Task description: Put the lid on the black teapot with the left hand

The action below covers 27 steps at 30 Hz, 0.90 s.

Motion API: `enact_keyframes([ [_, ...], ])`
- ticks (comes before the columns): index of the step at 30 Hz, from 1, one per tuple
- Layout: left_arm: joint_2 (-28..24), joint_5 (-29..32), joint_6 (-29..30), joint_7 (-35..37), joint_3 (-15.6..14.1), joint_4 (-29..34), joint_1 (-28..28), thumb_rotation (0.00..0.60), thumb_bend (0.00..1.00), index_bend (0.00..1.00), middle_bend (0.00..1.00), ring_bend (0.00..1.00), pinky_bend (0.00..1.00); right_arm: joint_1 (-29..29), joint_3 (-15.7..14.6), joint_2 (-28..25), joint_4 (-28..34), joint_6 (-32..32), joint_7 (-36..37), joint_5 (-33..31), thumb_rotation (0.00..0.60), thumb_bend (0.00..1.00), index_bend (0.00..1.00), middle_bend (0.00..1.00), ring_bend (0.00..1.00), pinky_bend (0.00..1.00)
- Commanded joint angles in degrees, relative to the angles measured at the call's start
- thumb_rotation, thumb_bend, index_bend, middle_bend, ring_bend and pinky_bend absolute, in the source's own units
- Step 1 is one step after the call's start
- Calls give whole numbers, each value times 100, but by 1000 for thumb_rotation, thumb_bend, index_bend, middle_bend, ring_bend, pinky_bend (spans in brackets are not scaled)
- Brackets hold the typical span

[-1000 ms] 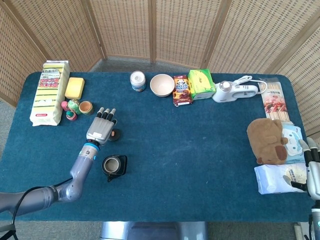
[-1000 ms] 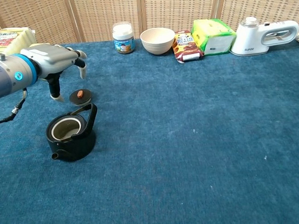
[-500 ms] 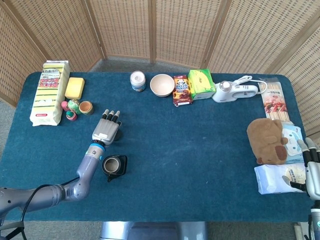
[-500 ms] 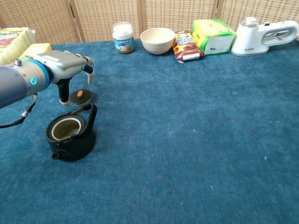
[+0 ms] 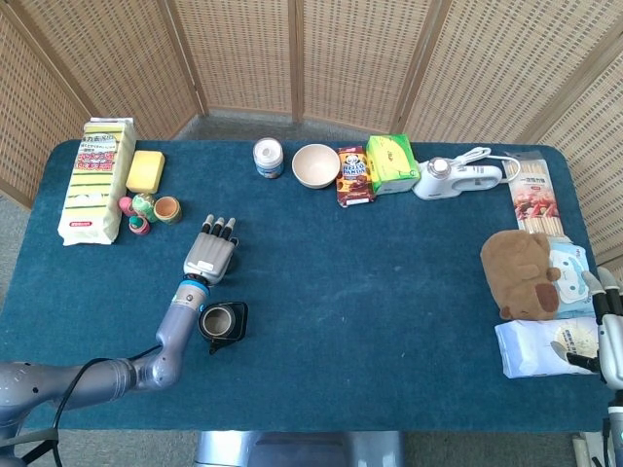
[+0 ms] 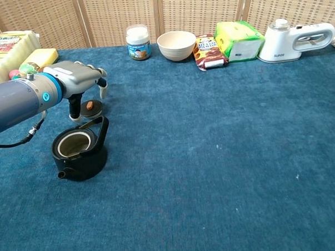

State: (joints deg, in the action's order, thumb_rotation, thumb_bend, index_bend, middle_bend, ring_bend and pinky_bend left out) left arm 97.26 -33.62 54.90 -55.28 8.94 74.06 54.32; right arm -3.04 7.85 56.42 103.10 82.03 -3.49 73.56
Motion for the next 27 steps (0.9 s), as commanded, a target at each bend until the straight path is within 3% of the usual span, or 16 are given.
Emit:
enact_keyframes([
  [1, 22, 30, 29, -38, -32, -25, 20, 600, 137, 306, 0, 0, 0, -7, -5, -9, -23, -16, 59, 28, 600, 162, 6, 0, 0, 0],
  [17, 162, 254, 161, -195, -85, -158, 109, 600, 247, 309, 0, 0, 0, -9, -25, -3, -66, 10, 154, 110, 600, 161, 10, 0, 0, 0],
  [27, 185, 243, 267, -230, -122, -152, 106, 600, 292, 380, 0, 0, 0, -2, -29, -12, -75, 34, 188, 128, 600, 161, 11, 0, 0, 0],
])
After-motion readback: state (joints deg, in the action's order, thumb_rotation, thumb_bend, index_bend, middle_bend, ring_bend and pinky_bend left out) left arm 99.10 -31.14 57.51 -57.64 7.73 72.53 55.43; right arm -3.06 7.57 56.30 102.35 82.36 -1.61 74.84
